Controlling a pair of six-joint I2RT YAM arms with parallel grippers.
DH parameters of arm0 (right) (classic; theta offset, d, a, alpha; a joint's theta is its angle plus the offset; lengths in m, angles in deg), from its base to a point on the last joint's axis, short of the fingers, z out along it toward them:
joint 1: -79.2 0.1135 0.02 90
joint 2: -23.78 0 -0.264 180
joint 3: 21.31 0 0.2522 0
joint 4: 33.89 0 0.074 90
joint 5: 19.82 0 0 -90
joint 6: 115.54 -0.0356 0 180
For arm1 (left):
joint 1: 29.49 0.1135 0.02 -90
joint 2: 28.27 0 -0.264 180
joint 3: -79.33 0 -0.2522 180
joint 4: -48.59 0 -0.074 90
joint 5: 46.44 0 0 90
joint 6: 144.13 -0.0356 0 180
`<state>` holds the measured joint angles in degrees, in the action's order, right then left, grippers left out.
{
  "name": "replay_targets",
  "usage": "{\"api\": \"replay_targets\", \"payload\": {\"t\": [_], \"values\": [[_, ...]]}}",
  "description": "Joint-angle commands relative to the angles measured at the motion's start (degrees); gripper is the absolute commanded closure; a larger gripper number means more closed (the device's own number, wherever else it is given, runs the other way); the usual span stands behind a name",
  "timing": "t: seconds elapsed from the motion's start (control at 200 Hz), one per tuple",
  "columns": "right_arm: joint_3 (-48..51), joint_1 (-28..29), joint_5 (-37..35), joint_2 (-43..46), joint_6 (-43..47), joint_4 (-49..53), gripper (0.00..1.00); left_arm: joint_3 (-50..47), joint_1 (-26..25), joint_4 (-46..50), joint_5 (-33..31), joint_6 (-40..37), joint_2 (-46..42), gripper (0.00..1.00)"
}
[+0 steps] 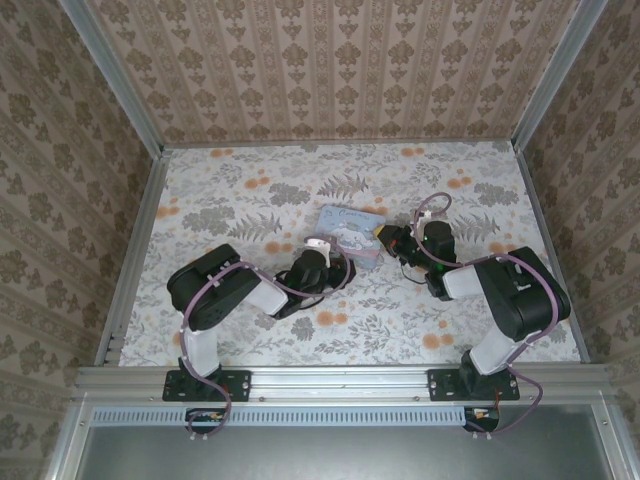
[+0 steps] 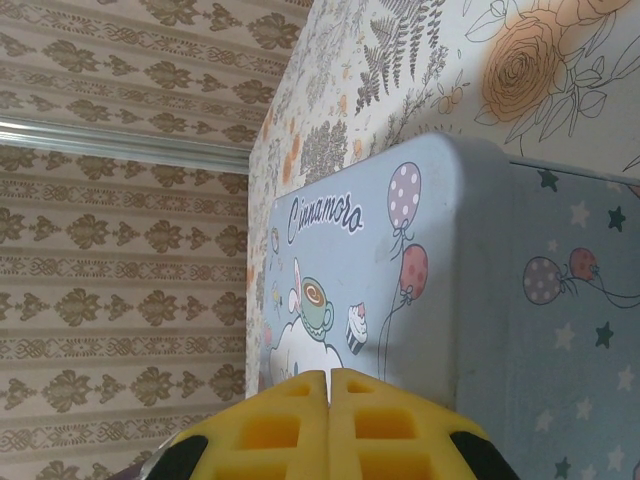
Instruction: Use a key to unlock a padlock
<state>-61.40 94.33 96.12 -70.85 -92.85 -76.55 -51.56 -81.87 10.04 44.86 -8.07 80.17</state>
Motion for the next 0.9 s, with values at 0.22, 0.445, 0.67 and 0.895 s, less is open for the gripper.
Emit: {"api": "replay_targets", "payload": {"t": [0.22,0.445,0.67,0.895], "values": [[0.4,0.0,1.1,-1.0,-0.5,0.2,1.00,-0.1,0.0,-0.2,2.4,1.7,1.2,0.78],[0.6,0.0,1.4,-1.6,-0.5,-0.3,1.00,0.7,0.4,-1.1,3.2,2.8,1.9,0.62],[0.8,0.0,1.7,-3.0,-1.0,-2.0,1.00,1.8,0.3,-1.5,3.4,3.1,3.0,0.64],[1.1,0.0,1.9,-3.8,-1.3,-3.1,1.00,1.3,0.4,-2.5,3.2,4.5,2.9,0.82]]}}
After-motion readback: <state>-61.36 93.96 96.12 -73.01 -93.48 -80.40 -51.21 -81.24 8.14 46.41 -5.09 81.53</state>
